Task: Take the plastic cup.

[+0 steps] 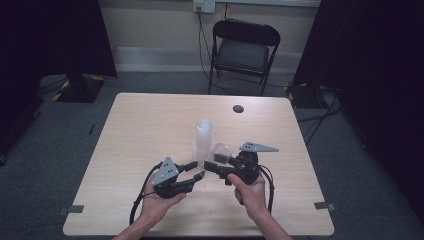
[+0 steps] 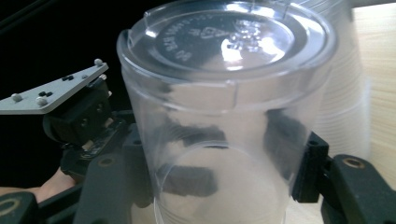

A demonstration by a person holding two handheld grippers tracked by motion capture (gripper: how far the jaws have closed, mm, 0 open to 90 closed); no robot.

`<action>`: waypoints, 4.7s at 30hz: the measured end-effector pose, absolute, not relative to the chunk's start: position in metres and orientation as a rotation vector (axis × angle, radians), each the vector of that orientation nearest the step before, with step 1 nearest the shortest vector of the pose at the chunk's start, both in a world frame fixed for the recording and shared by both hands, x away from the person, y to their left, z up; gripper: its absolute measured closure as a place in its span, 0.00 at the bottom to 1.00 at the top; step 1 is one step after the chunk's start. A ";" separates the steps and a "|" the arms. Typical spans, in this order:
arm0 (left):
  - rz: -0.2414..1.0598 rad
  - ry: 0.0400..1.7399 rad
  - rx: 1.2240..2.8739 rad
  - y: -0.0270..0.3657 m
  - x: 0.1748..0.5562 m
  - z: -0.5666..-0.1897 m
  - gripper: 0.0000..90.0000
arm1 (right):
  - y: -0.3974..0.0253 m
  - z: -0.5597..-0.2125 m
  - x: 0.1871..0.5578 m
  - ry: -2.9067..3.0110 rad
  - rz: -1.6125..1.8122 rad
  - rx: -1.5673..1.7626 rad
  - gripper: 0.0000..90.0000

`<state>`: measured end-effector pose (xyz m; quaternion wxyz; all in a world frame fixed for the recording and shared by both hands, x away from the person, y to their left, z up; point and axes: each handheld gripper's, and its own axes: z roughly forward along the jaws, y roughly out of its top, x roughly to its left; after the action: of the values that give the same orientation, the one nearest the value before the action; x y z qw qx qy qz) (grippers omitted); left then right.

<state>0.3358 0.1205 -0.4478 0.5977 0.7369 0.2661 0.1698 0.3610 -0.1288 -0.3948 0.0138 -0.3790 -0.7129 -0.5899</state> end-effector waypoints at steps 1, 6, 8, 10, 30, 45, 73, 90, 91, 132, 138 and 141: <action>0.399 0.616 1.711 0.120 0.335 -0.448 0.63 | -0.128 -0.395 0.360 -2.217 -1.833 -1.181 0.44; 0.444 0.609 1.701 0.117 0.330 -0.446 0.64 | -0.123 -0.396 0.358 -2.187 -1.814 -1.175 0.46; 0.465 0.607 1.689 0.115 0.328 -0.447 0.67 | -0.122 -0.396 0.358 -2.160 -1.812 -1.175 0.46; 0.471 0.605 1.678 0.114 0.327 -0.448 0.68 | -0.121 -0.396 0.358 -2.130 -1.810 -1.175 0.46; 0.573 0.539 1.604 0.112 0.320 -0.447 0.77 | -0.117 -0.402 0.358 -1.993 -1.759 -1.218 0.46; 0.624 0.538 1.580 0.110 0.318 -0.446 0.78 | -0.114 -0.409 0.363 -1.872 -1.674 -1.261 0.48; 0.549 0.549 1.572 0.116 0.322 -0.447 0.96 | -0.111 -0.413 0.361 -1.985 -1.722 -1.244 0.21; 0.521 0.594 1.568 0.123 0.329 -0.449 0.96 | -0.115 -0.408 0.362 -2.049 -1.744 -1.237 0.17; 0.518 0.599 1.566 0.124 0.330 -0.449 0.96 | -0.115 -0.408 0.362 -2.050 -1.748 -1.234 0.17; 0.262 0.795 1.813 0.143 0.341 -0.431 0.99 | -0.144 -0.397 0.353 -2.397 -1.729 -1.113 0.17; 0.176 0.797 1.900 0.141 0.345 -0.430 0.99 | -0.145 -0.407 0.345 -2.500 -1.693 -1.013 0.20; 0.162 0.770 1.959 0.138 0.345 -0.430 0.99 | -0.146 -0.410 0.341 -2.626 -1.668 -0.983 0.28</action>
<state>0.3452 0.1380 -0.4297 0.4929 0.8074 0.3175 0.0666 0.3409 -0.1456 -0.4099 -0.0605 -0.3009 -0.8034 -0.5103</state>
